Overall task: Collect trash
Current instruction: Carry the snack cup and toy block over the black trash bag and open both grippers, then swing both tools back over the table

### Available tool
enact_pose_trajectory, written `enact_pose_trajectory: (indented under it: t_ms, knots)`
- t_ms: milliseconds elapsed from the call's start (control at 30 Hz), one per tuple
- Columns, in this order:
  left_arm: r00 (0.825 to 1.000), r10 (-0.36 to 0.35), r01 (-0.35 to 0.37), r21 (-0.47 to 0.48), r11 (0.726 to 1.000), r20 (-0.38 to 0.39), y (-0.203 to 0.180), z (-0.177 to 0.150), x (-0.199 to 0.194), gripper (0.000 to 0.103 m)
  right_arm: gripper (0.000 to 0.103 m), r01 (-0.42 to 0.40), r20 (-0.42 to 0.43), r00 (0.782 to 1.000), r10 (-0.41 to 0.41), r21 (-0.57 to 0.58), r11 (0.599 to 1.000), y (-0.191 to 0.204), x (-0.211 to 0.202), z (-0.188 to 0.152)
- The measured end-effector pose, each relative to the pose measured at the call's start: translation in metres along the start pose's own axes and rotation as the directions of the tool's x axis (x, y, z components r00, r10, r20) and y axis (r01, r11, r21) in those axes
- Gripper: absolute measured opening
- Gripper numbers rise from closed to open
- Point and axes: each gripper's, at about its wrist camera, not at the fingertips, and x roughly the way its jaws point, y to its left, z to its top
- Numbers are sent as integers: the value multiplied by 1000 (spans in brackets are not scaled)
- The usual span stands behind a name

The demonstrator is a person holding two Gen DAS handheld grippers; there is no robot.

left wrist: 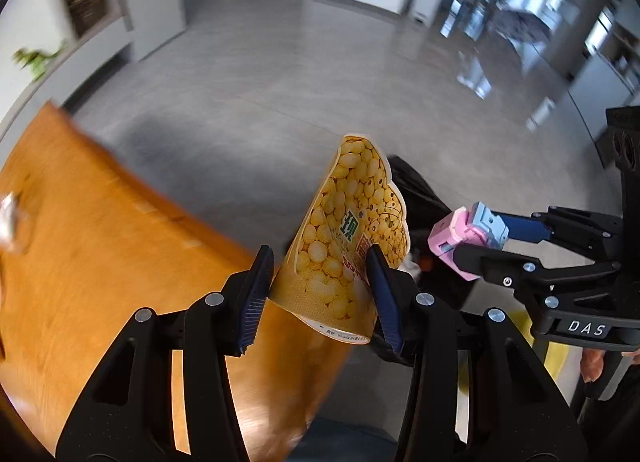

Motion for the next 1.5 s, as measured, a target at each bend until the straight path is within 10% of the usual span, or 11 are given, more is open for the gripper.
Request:
enact_pose_trajectory:
  t_ms: [233, 300, 500, 1000, 1500]
  knots:
    - [995, 10, 3, 134, 991, -95, -74, 18, 56, 53, 60, 69, -48, 997, -58, 266, 961, -93, -1, -18]
    - [994, 43, -27, 157, 987, -100, -83, 20, 67, 96, 75, 93, -49, 996, -81, 356, 930, -114, -2, -19]
    - [995, 46, -28, 182, 983, -91, -95, 15, 75, 97, 75, 61, 6, 998, -69, 402, 914, -126, -8, -20]
    - [996, 82, -79, 66, 995, -32, -44, 0, 38, 97, 75, 11, 3, 1000, -12, 237, 971, -47, 4, 6]
    - [977, 215, -212, -186, 959, -6, 109, -65, -25, 97, 75, -138, -108, 986, 129, -82, 987, 143, 63, 39]
